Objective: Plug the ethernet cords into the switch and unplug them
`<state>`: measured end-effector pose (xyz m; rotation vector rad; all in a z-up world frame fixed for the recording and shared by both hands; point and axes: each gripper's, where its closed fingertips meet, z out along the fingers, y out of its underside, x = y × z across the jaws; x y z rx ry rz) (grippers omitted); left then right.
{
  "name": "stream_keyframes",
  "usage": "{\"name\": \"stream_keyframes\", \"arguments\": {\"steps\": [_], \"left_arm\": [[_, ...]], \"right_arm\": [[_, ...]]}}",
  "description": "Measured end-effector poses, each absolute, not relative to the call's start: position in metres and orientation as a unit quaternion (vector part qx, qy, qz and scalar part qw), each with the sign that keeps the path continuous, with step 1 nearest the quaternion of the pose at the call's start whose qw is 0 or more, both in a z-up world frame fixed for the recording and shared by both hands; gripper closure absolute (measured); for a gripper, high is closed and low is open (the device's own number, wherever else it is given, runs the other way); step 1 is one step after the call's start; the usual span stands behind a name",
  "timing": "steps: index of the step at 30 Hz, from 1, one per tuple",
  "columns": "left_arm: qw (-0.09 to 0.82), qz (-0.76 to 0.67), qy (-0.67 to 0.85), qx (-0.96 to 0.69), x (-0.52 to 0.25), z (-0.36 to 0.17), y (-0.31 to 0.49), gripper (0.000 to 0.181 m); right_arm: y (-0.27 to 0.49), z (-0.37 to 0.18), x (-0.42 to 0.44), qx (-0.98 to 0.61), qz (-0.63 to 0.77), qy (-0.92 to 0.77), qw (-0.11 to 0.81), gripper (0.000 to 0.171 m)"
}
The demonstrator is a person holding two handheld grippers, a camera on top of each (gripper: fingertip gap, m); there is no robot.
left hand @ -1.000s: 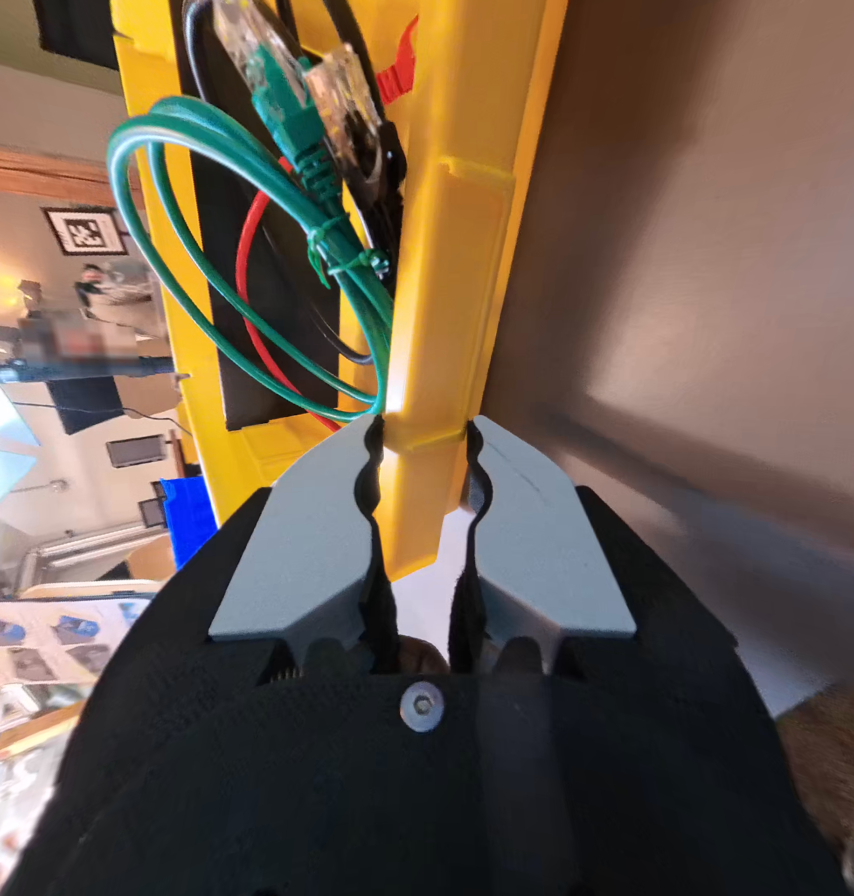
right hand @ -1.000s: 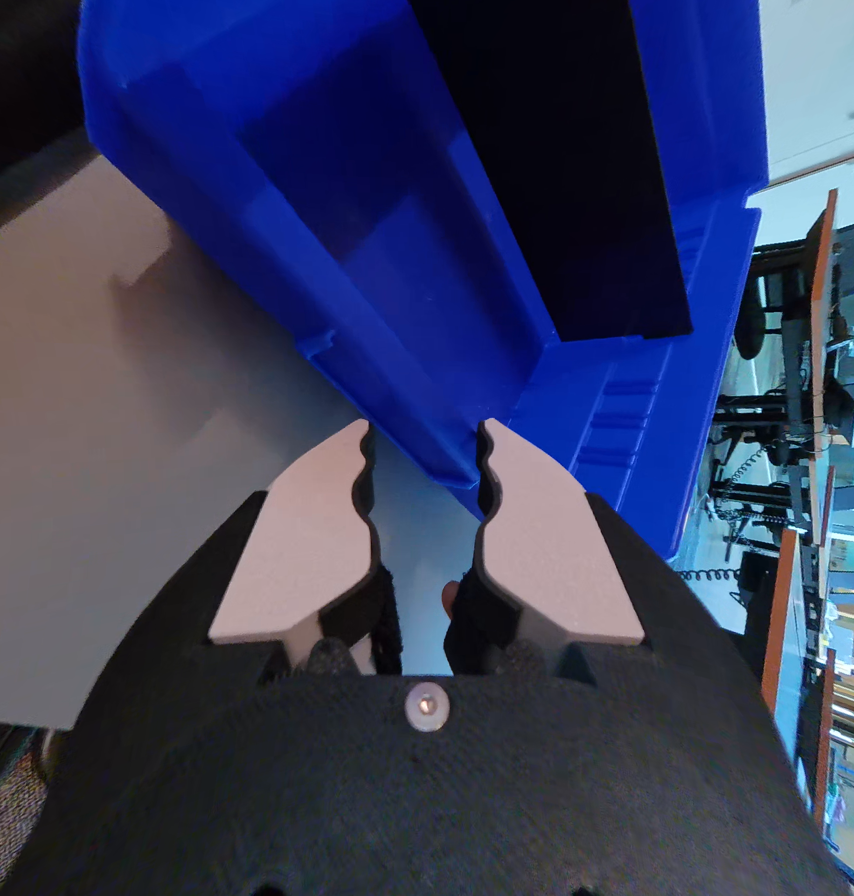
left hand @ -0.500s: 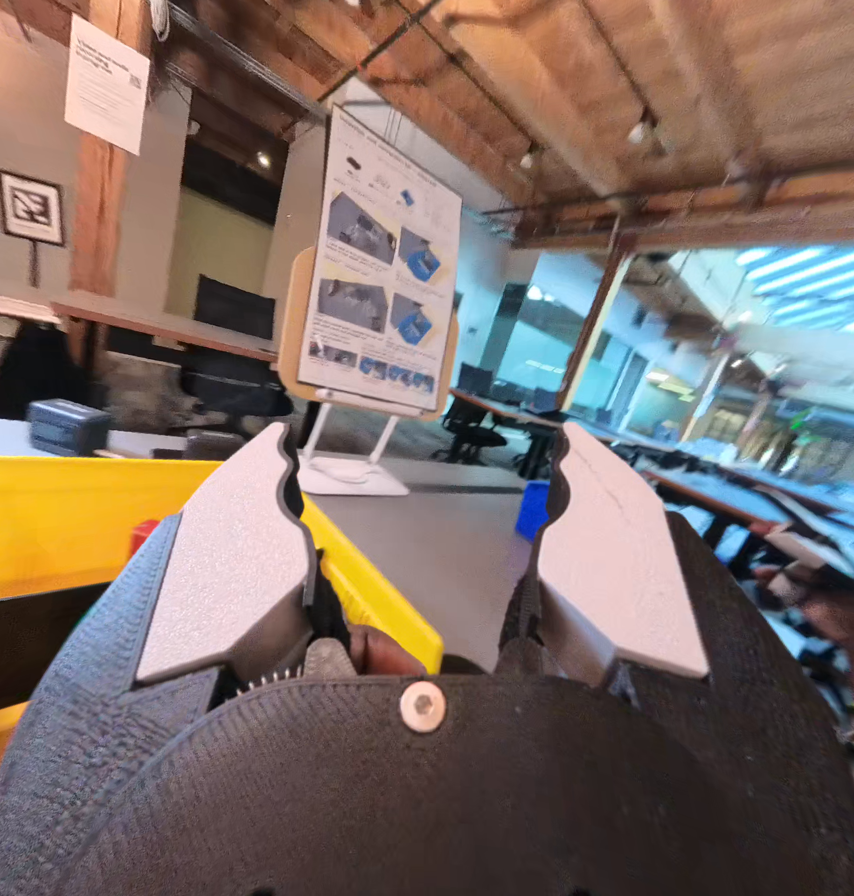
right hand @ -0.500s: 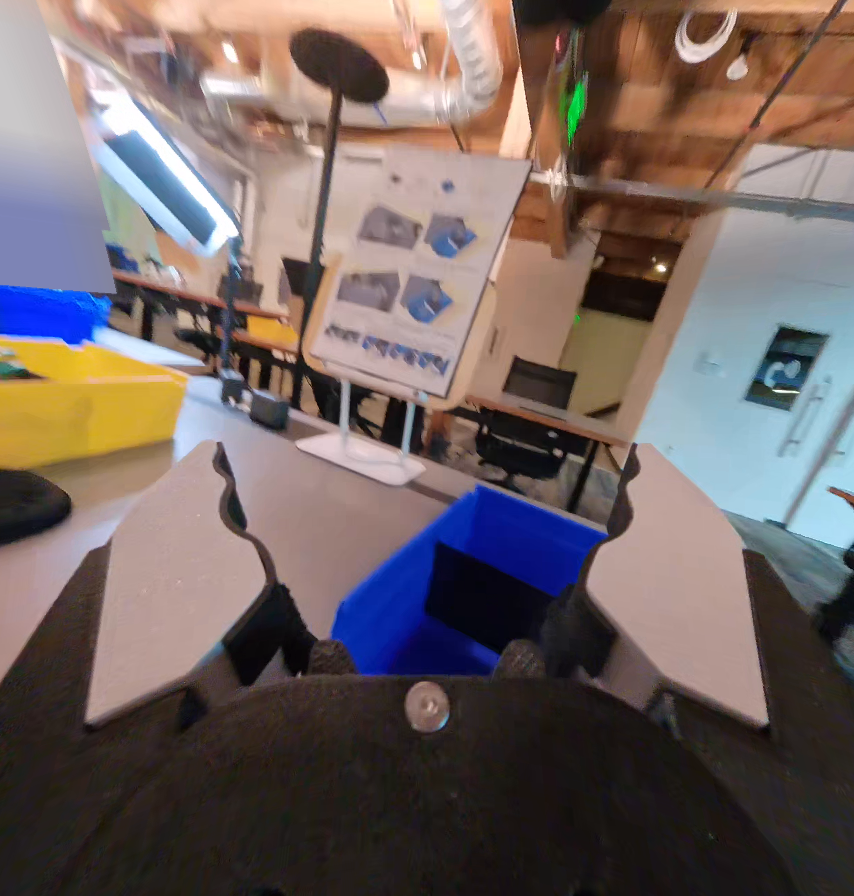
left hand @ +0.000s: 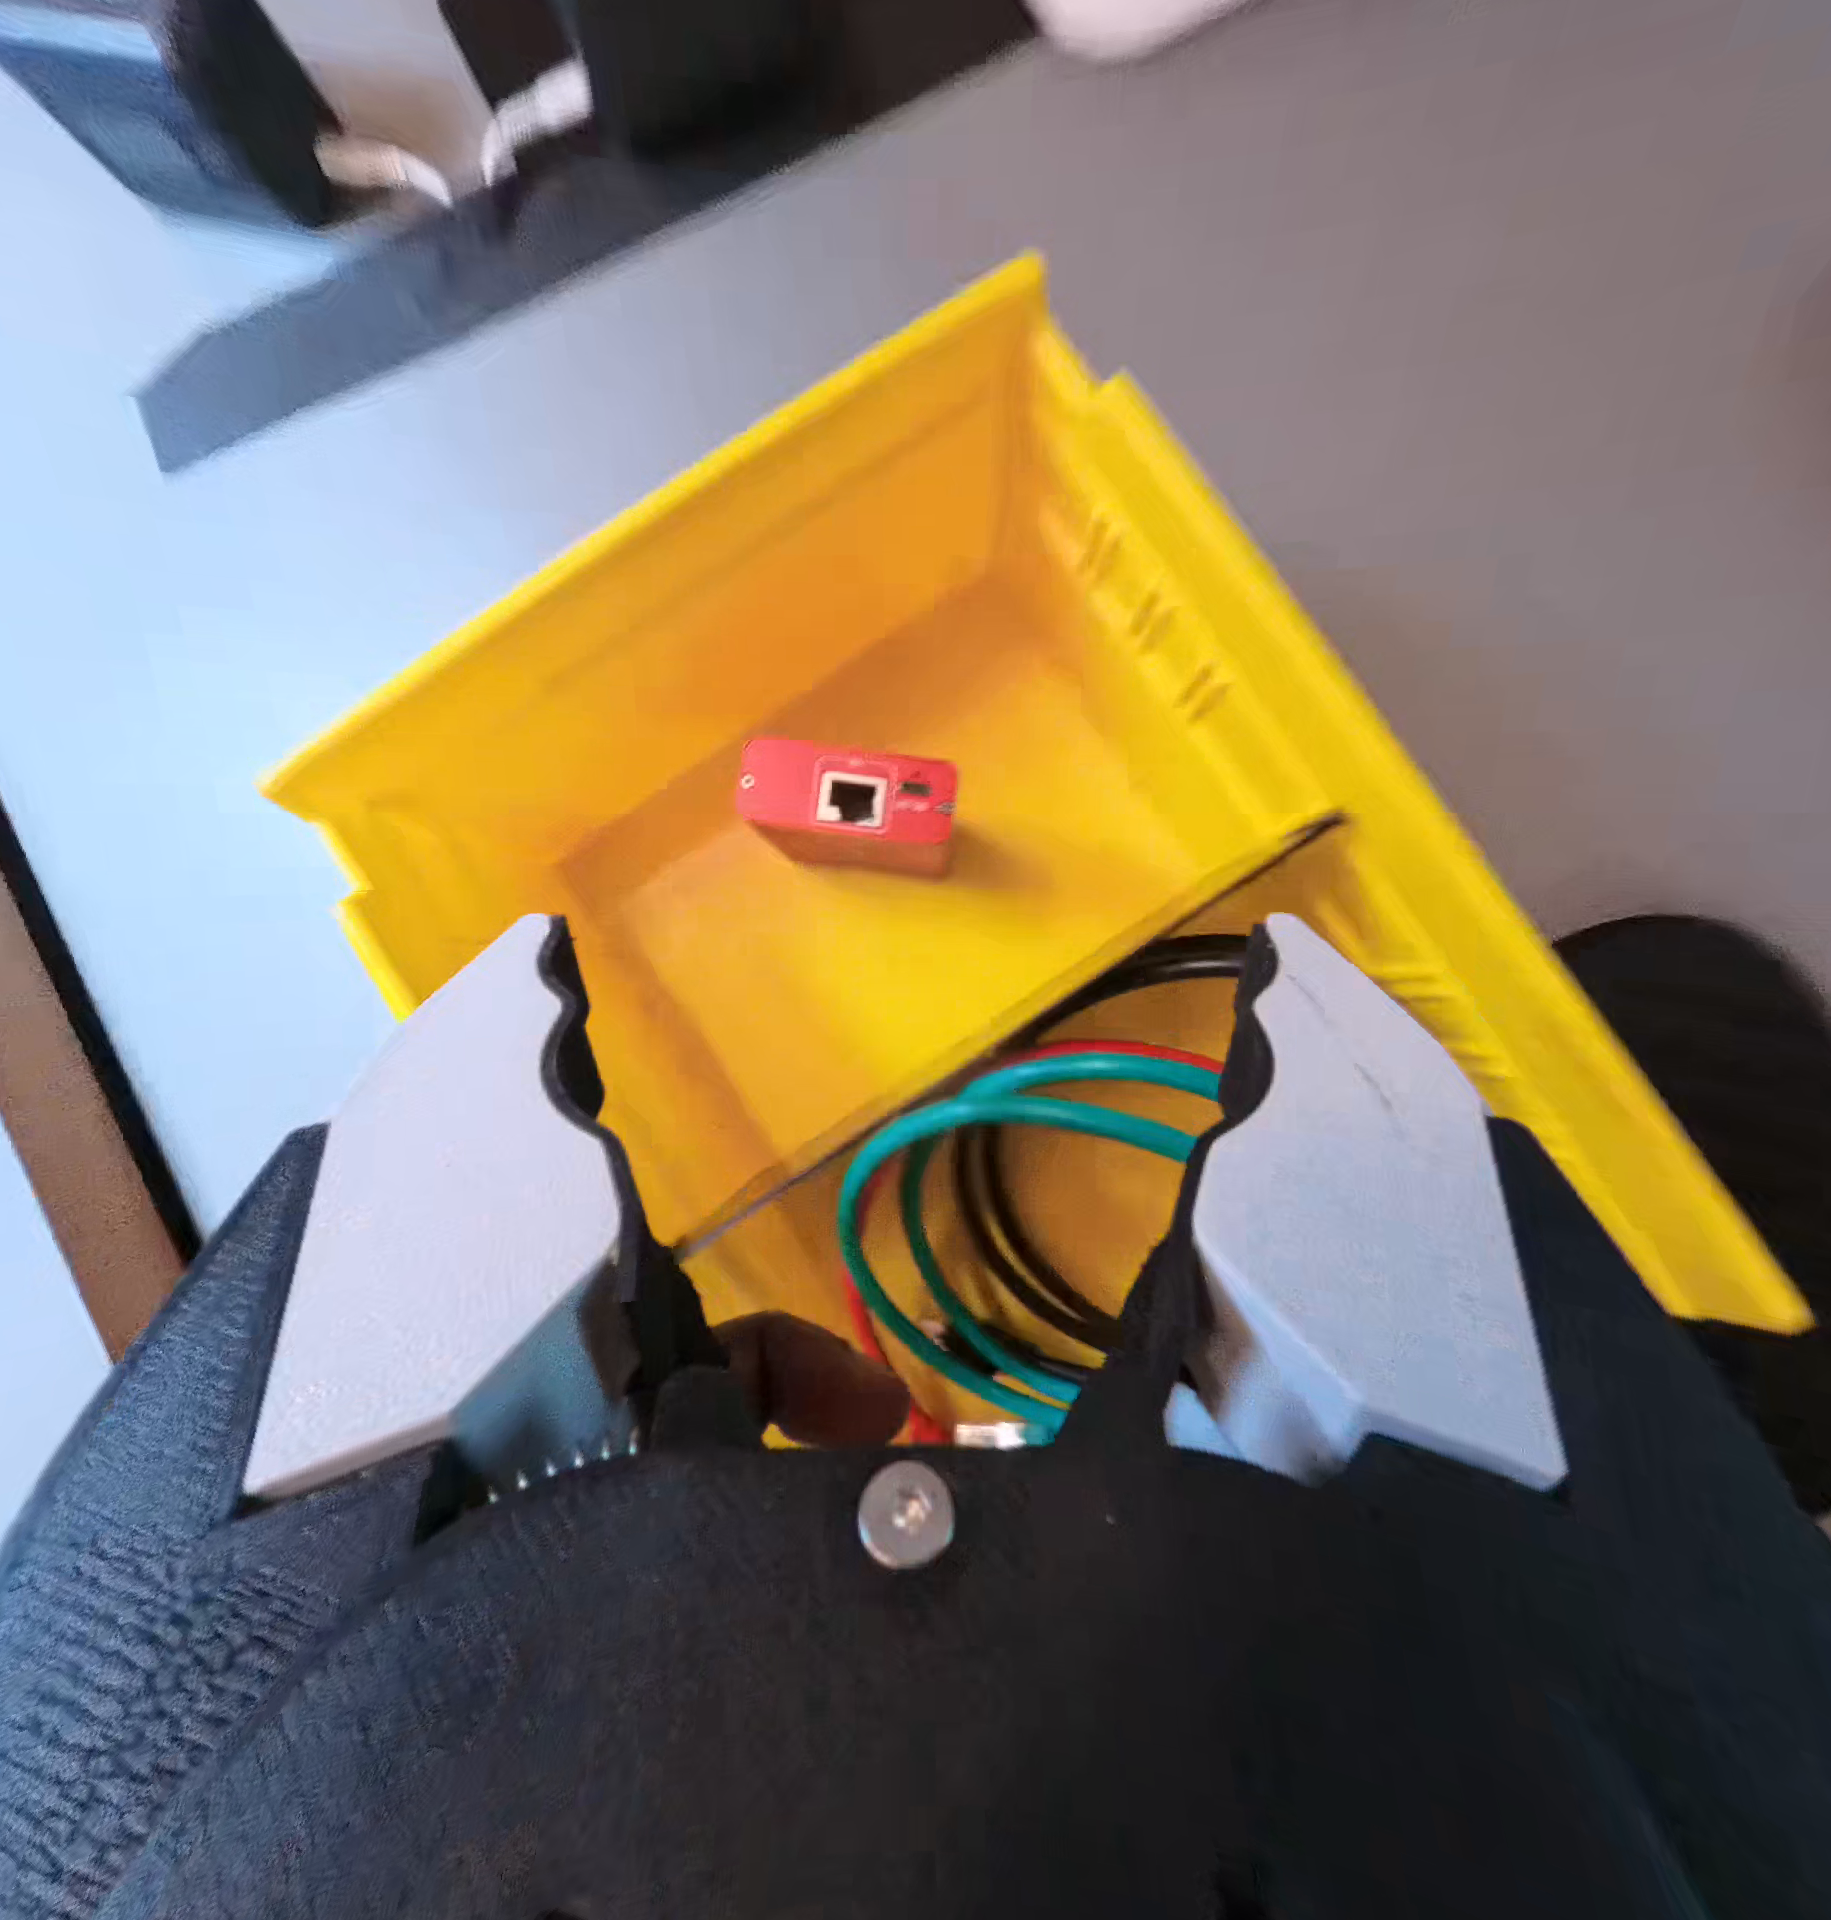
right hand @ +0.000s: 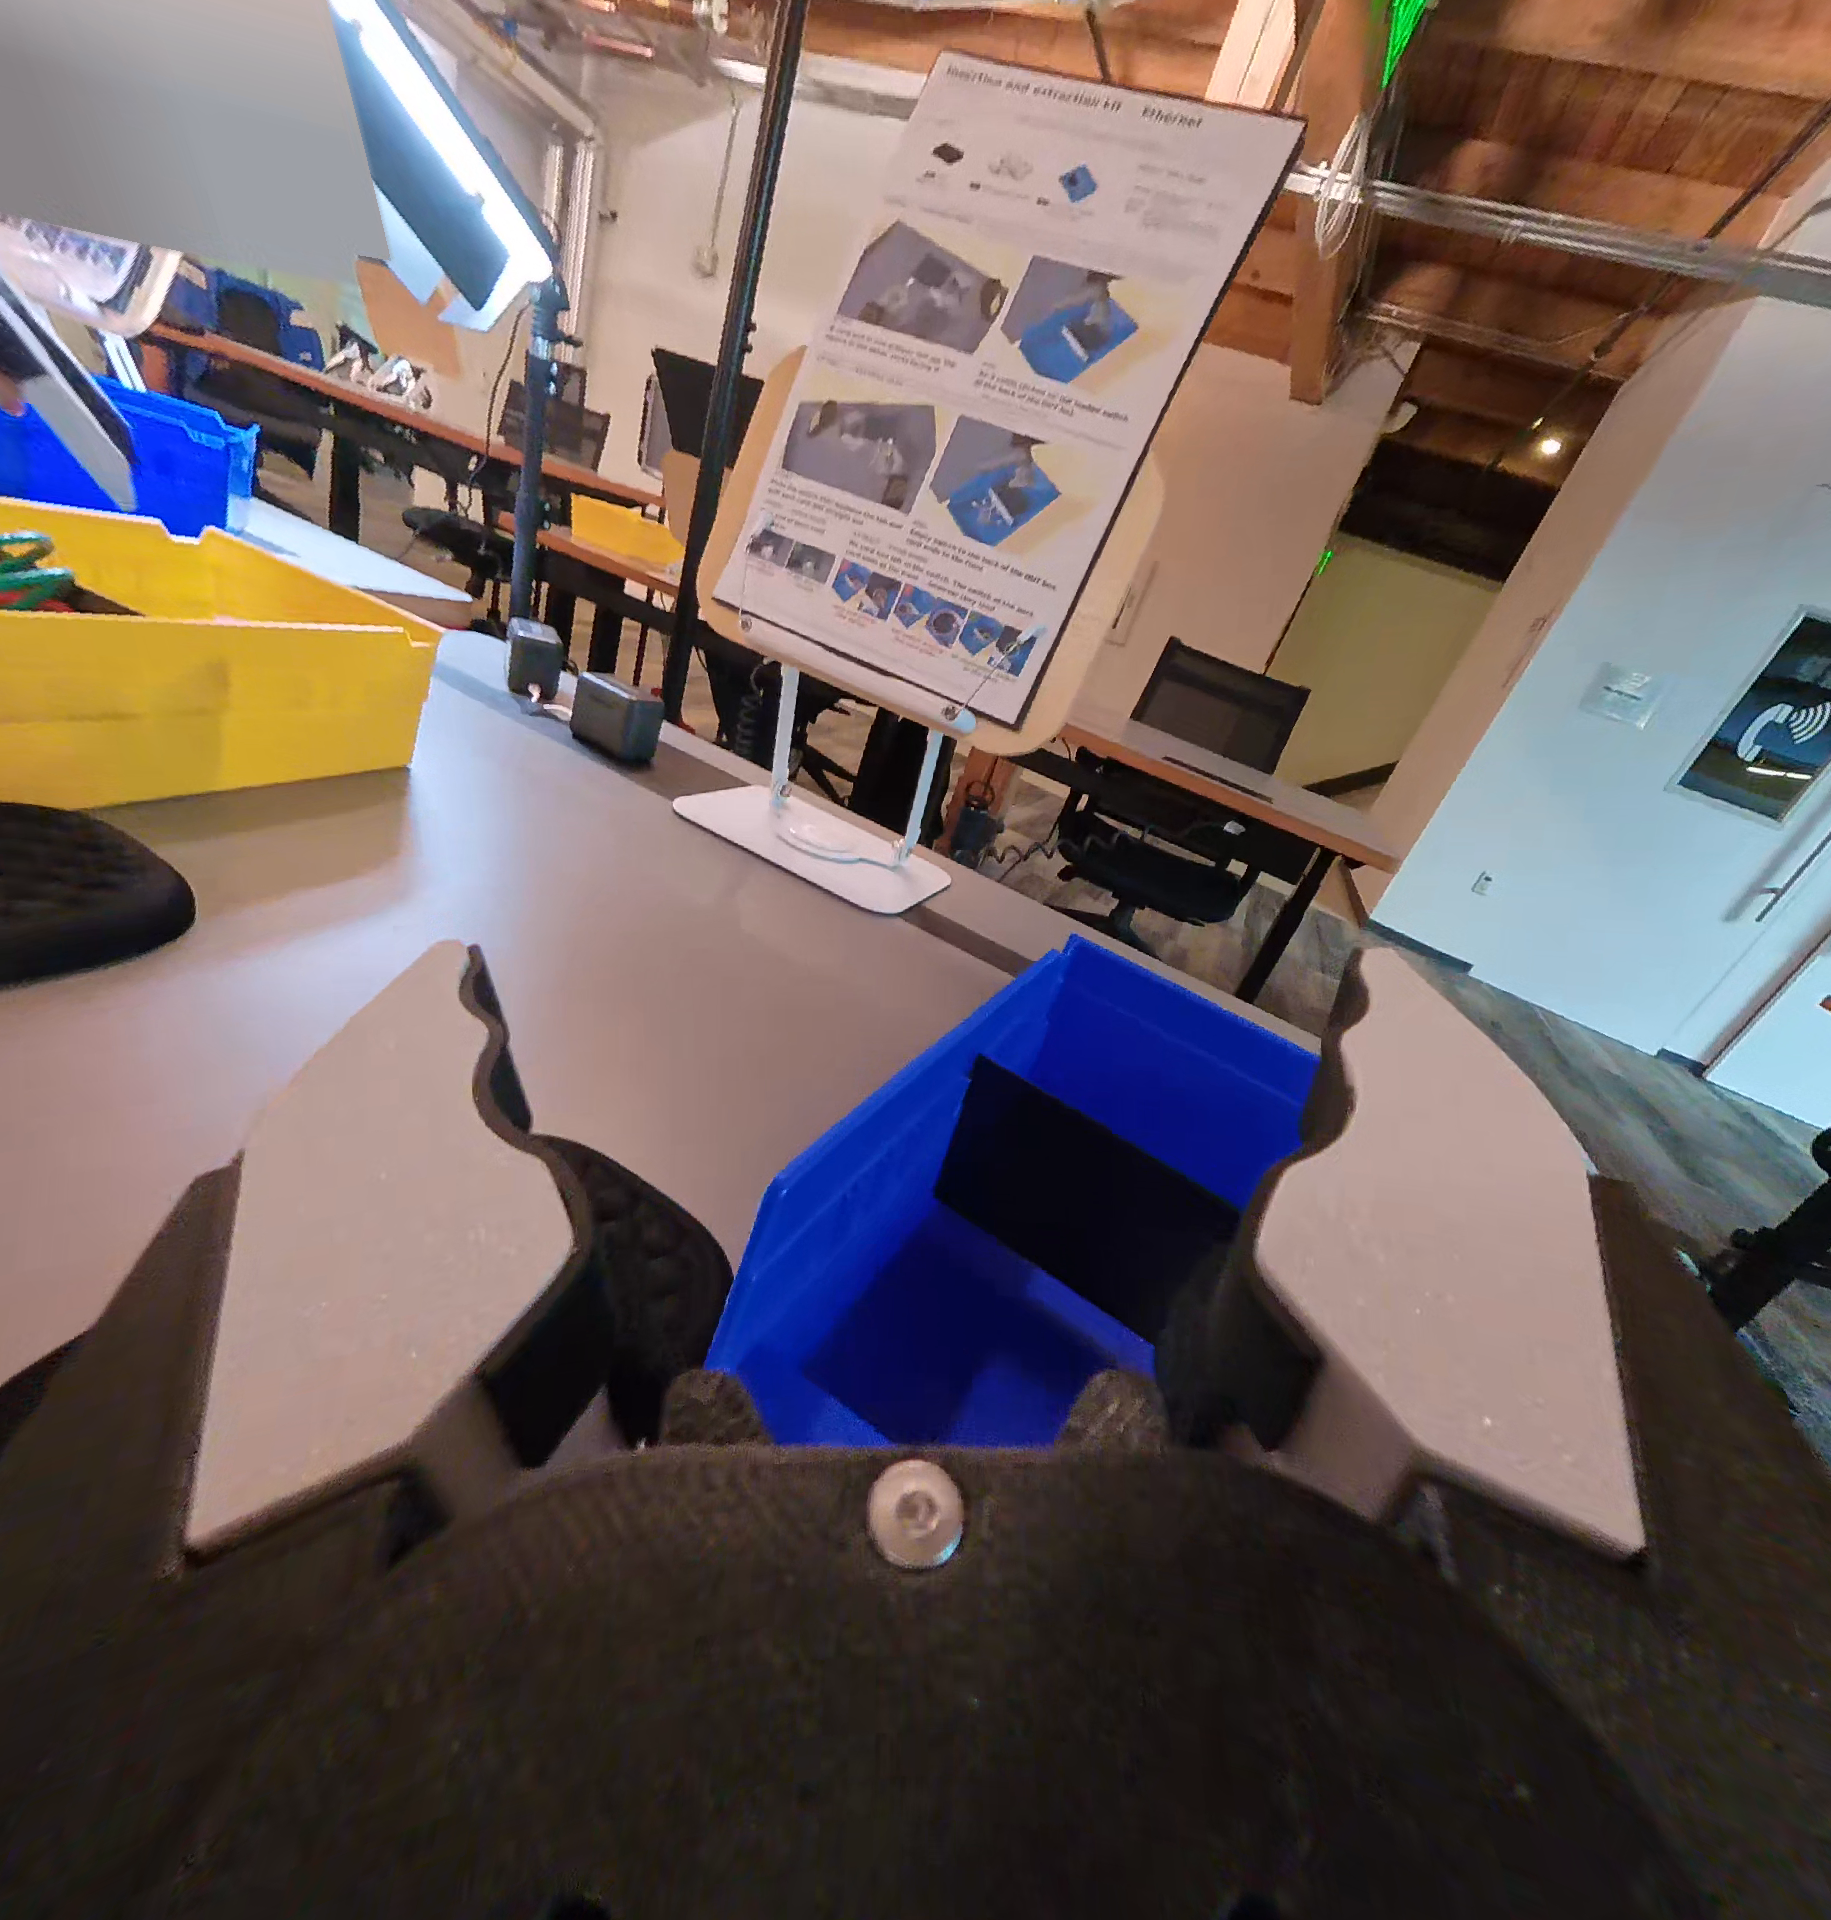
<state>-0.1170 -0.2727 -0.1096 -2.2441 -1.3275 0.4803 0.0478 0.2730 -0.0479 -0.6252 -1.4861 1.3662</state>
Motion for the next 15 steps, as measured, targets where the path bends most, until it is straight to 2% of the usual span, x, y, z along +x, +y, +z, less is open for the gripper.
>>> {"name": "stream_keyframes", "arguments": {"steps": [3,6,15], "left_arm": [[0.181,0.135,-0.492,-0.841,-0.136,-0.144,-0.275,0.066],[0.156,0.103,-0.491,-0.851,-0.147,-0.168,-0.272,0.068],[0.105,0.073,-0.479,-0.869,-0.158,-0.199,-0.274,0.081]], "right_arm": [[0.272,-0.055,0.045,-0.258,0.549,-0.626,0.490,0.027],[0.274,-0.060,0.043,-0.262,0.537,-0.634,0.491,0.028],[0.274,-0.061,0.041,-0.262,0.537,-0.633,0.492,0.032]]}}
